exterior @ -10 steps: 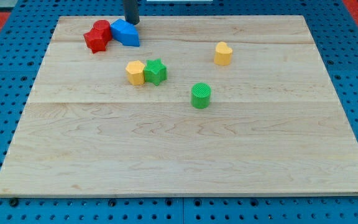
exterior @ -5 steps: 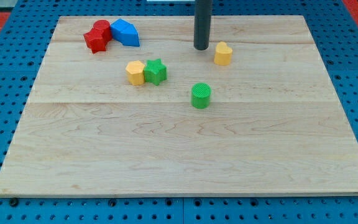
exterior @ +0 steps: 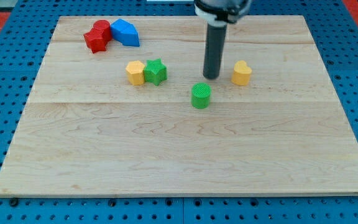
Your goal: Move the green circle to the bottom center
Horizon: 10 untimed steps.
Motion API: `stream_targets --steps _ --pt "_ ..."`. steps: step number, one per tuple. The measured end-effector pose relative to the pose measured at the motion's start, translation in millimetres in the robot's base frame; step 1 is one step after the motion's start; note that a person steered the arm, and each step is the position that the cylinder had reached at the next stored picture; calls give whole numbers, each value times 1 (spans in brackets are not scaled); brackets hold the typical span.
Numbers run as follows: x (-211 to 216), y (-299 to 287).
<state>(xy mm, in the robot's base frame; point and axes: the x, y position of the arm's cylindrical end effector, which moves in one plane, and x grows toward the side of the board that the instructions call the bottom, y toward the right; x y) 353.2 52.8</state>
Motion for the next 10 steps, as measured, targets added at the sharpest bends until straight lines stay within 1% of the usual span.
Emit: stream_targets --steps 1,2,3,4,5,6,7,8,9,10 --pt "-42 -6" --pt "-83 40" --pt "-72 117" --pt "-20 122" --pt "30 74" --pt "98 13" --pt "98 -12" --pt "80 24" --pt "50 -31" --pt "102 -90"
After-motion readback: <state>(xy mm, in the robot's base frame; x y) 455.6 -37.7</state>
